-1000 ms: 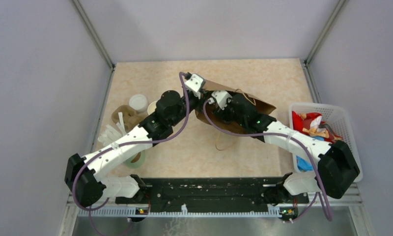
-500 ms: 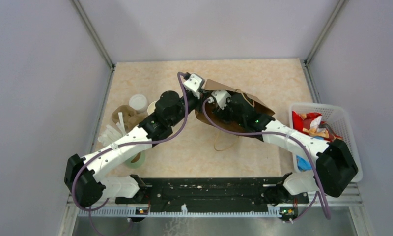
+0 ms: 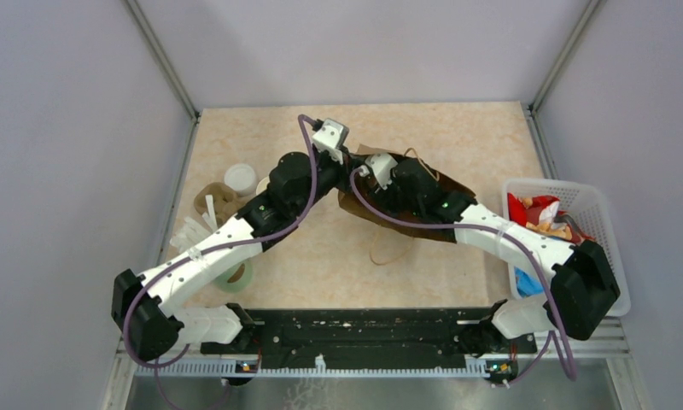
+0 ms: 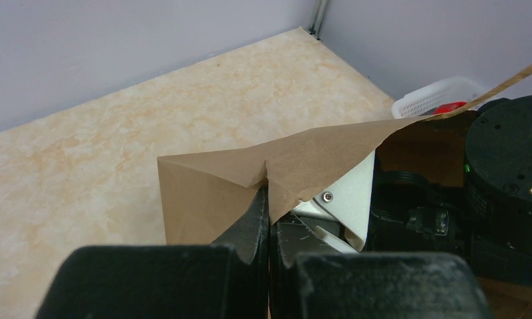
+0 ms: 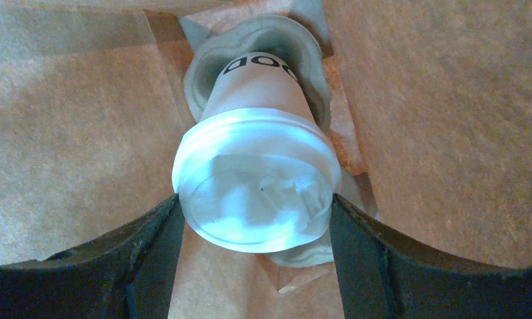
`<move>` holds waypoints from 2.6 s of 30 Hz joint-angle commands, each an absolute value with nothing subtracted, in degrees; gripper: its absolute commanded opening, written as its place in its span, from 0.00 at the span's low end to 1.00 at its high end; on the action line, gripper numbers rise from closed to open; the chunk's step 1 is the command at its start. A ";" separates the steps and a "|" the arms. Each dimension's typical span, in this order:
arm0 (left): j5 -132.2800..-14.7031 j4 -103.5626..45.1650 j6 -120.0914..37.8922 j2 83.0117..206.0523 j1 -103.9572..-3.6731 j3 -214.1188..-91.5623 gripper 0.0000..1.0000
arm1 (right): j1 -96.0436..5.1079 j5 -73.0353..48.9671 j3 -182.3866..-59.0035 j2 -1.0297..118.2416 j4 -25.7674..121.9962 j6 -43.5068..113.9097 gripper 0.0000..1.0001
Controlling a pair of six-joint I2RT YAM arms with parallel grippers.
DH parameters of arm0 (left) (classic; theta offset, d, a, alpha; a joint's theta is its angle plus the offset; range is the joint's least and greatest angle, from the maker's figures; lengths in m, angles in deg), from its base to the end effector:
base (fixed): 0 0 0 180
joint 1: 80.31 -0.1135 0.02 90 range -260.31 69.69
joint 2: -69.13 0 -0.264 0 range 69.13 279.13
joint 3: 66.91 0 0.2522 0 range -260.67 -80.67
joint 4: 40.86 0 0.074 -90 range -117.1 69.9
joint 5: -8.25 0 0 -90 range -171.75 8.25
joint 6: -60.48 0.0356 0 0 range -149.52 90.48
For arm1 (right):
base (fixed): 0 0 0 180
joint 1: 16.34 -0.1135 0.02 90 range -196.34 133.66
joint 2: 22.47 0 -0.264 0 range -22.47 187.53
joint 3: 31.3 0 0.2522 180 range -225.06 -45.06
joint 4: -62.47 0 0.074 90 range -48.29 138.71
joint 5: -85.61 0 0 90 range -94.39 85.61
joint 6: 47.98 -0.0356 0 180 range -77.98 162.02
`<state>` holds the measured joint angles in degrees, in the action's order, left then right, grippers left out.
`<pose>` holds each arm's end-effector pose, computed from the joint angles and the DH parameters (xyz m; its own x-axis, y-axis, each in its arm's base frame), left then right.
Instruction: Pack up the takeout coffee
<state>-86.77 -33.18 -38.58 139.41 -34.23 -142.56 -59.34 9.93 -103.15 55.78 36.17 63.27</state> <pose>0.2044 -0.2077 0.3812 -0.1311 -0.0901 -0.9873 0.6443 0.7491 -0.1539 0.2314 0.2037 0.2852 -0.1839 -0.6517 -0.7359 -0.6172 0.6592 -0.4295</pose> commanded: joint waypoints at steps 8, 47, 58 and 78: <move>-82.48 -18.75 -54.55 141.13 -33.41 -152.76 0.00 | -60.85 4.83 -112.69 54.45 16.62 52.10 0.44; -97.64 -4.44 -54.45 131.00 -33.55 -151.88 0.75 | -64.24 -7.88 -122.28 71.85 -5.84 44.79 0.45; -106.44 0.36 -52.57 121.52 -33.56 -152.58 0.81 | -65.90 -4.69 -125.66 77.49 -8.30 43.35 0.45; -106.58 5.88 -55.87 119.54 -33.53 -154.79 0.80 | -67.49 -3.54 -132.65 82.55 -8.22 40.50 0.54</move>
